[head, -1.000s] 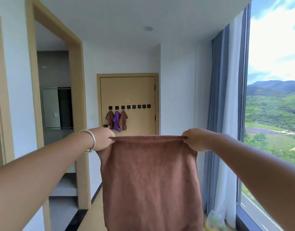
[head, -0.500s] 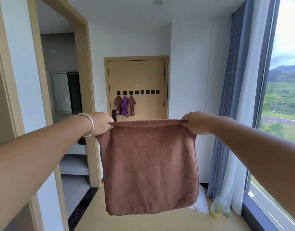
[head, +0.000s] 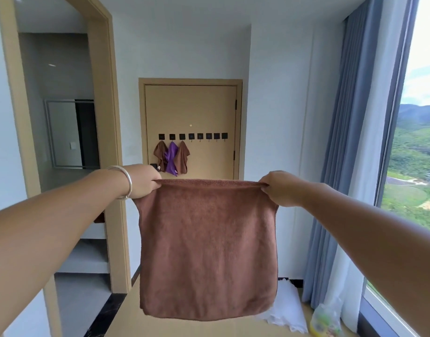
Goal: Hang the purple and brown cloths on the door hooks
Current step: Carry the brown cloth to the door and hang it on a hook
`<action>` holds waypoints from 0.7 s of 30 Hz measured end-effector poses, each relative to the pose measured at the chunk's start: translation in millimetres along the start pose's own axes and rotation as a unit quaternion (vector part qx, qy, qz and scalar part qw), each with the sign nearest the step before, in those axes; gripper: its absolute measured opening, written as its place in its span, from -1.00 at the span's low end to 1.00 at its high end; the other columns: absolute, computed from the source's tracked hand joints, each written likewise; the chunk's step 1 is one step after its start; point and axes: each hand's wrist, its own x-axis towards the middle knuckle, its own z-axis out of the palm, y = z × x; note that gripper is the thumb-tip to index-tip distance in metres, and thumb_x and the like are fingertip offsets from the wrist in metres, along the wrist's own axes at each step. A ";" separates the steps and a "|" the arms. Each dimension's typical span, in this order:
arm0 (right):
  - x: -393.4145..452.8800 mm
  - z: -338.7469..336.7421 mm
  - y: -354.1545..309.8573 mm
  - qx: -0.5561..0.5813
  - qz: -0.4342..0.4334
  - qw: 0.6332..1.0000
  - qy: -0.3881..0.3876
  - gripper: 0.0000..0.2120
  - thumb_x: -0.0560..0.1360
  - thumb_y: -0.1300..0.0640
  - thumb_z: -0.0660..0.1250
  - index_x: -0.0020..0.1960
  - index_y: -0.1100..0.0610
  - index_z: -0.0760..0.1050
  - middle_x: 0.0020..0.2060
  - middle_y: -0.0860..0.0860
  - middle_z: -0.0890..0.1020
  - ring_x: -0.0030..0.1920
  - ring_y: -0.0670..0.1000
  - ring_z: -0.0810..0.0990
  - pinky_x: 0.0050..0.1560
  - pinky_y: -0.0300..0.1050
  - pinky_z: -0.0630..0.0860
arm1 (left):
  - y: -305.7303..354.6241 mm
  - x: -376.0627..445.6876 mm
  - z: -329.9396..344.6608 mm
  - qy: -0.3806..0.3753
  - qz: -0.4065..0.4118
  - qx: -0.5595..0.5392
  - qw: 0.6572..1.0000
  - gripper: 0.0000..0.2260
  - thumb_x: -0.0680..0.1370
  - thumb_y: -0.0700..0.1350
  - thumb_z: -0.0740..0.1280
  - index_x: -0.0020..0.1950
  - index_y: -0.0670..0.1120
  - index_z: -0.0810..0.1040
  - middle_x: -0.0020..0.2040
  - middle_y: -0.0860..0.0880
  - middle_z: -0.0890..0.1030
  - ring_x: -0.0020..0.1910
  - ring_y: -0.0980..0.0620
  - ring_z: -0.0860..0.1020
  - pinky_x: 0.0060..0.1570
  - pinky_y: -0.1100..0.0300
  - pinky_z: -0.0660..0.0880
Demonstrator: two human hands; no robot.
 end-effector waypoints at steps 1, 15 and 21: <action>11.3 4.7 -2.8 -0.001 0.000 1.000 0.002 -0.65 0.64 0.08 0.01 0.14 0.08 0.55 0.00 0.02 0.59 0.02 0.04 0.52 0.12 0.02 0.51 | -7.1 10.6 4.7 0.002 -0.003 -0.002 1.000 -0.66 0.66 -0.04 0.11 -0.30 -0.07 0.40 -0.25 -0.06 0.51 -0.28 -0.01 0.44 -0.16 0.10 0.41; 171.1 81.5 -13.5 -0.002 -0.010 0.999 -0.042 -0.66 0.64 0.06 0.02 0.14 0.10 0.55 0.04 0.05 0.56 0.06 0.08 0.53 0.13 0.03 0.52 | -71.7 134.2 76.5 -0.031 -0.036 -0.002 0.999 -0.68 0.66 -0.05 0.09 -0.26 -0.06 0.41 -0.19 -0.06 0.54 -0.23 -0.01 0.47 -0.17 0.12 0.40; 260.1 115.4 5.6 0.016 -0.044 0.998 -0.052 -0.72 0.64 0.09 0.02 -0.20 0.03 0.38 -0.10 0.03 0.51 -0.04 0.07 0.51 -0.04 -0.06 0.47 | -79.3 213.9 92.3 -0.044 -0.070 0.020 0.996 -0.67 0.67 -0.07 0.09 -0.31 -0.04 0.34 -0.29 0.02 0.42 -0.34 0.10 0.35 -0.35 0.22 0.23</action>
